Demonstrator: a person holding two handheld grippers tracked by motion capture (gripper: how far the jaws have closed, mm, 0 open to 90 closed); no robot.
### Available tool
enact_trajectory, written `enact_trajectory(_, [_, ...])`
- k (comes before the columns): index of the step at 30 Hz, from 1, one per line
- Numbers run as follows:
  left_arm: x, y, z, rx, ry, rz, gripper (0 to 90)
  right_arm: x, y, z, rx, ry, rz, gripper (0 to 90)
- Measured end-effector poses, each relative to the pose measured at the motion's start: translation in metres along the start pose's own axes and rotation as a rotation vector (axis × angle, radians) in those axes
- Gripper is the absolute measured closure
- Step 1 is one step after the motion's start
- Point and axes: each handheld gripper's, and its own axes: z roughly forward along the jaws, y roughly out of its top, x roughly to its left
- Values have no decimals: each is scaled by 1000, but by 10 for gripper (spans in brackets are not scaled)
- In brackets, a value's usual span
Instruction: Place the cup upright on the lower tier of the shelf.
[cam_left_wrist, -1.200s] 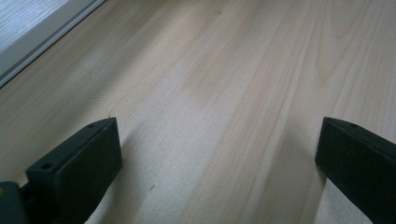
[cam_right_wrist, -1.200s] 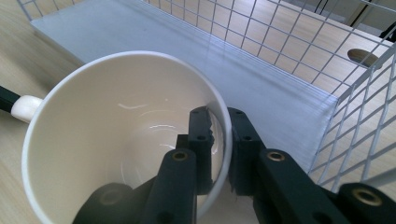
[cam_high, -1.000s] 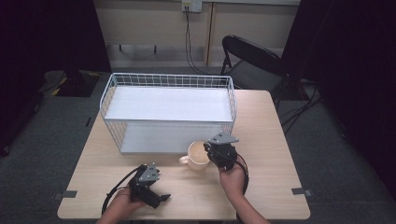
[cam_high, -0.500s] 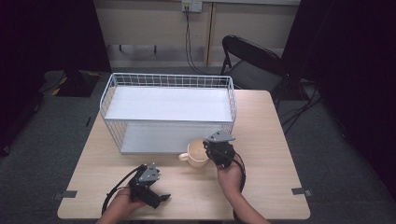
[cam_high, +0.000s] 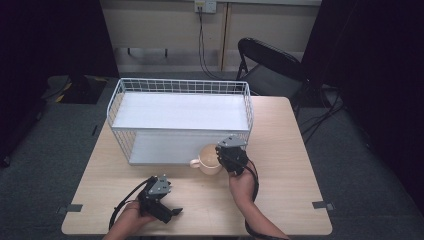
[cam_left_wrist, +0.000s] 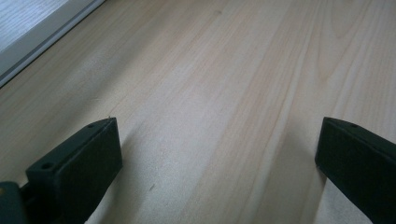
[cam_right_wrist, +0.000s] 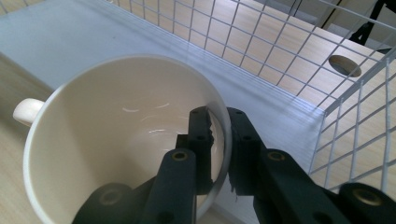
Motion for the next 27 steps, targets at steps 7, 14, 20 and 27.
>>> enact_trajectory(7, [0, 0, 0, 0, 0, 1, 1, -2, 4, 4, -3, -17, 15, 816])
enact_trajectory(14, [0, 0, 0, 1, 0, 1, 1, -4, 6, 8, -4, -22, 30, 812])
enact_trajectory(20, [0, 0, 0, 1, 0, 1, 1, -8, 7, 9, -17, -26, 49, 761])
enact_trajectory(27, [0, 0, 0, 0, 0, 1, 1, -12, 8, 7, -14, -15, 76, 638])
